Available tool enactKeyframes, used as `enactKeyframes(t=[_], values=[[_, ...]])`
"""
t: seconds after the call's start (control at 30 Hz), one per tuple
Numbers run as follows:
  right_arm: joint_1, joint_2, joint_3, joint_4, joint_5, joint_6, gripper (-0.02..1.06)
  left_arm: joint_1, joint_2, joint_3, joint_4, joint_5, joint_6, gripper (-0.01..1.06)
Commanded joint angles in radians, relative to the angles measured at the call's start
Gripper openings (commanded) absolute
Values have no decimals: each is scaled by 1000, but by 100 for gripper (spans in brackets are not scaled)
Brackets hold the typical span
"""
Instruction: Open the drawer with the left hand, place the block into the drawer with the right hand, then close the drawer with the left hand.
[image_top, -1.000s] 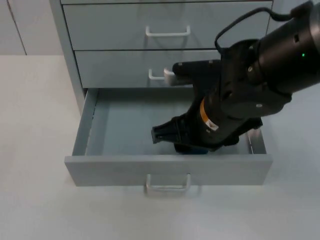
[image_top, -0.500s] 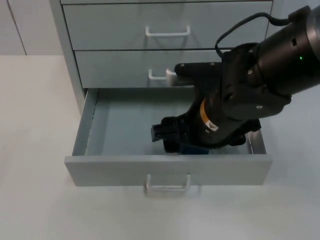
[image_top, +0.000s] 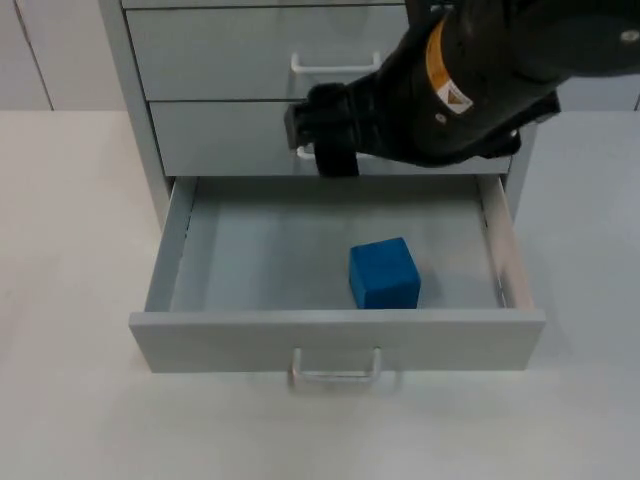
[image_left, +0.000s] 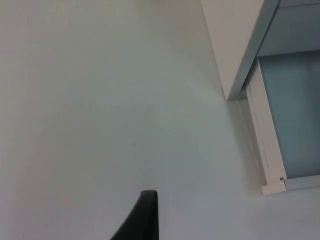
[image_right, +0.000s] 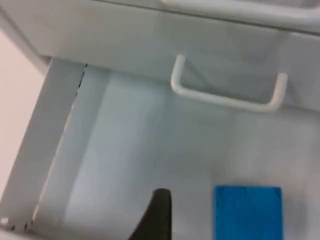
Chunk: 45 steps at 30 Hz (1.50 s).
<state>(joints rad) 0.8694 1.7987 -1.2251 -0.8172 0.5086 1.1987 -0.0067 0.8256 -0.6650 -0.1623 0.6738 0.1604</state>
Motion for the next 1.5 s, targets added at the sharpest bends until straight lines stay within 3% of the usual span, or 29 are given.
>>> enactKeyframes(t=[0.0,0.1,0.23,0.5,0.67,0.8,1.03,1.13,1.17,1.33,1.37,1.47], values=[[25,-25,-5,32,75,-53,80,2,-7,2,-4,0,0,96],[31,-48,0,147,135,-195,80,2,-7,2,-4,0,0,96],[31,-81,15,226,175,-314,80,2,-7,2,-4,0,0,96],[19,-210,125,250,177,-353,80,2,-7,2,-4,0,0,96],[-44,-340,229,259,177,-374,80,2,-7,2,-4,0,0,96],[-155,-453,303,359,177,-500,80,2,-7,2,-4,0,0,96],[-328,-574,357,458,179,-649,80,2,-7,2,-4,0,0,96],[-466,-645,361,573,193,-808,80,2,-7,2,-6,0,0,96],[-466,-645,361,573,193,-808,80,2,-7,2,-6,0,0,96],[-668,-698,361,722,237,-1002,80,2,-7,2,-6,0,0,96],[-668,-698,361,722,237,-1002,80,2,-7,2,-6,0,0,96],[-783,-698,361,833,256,-1119,80,2,-7,2,-6,0,0,96]])
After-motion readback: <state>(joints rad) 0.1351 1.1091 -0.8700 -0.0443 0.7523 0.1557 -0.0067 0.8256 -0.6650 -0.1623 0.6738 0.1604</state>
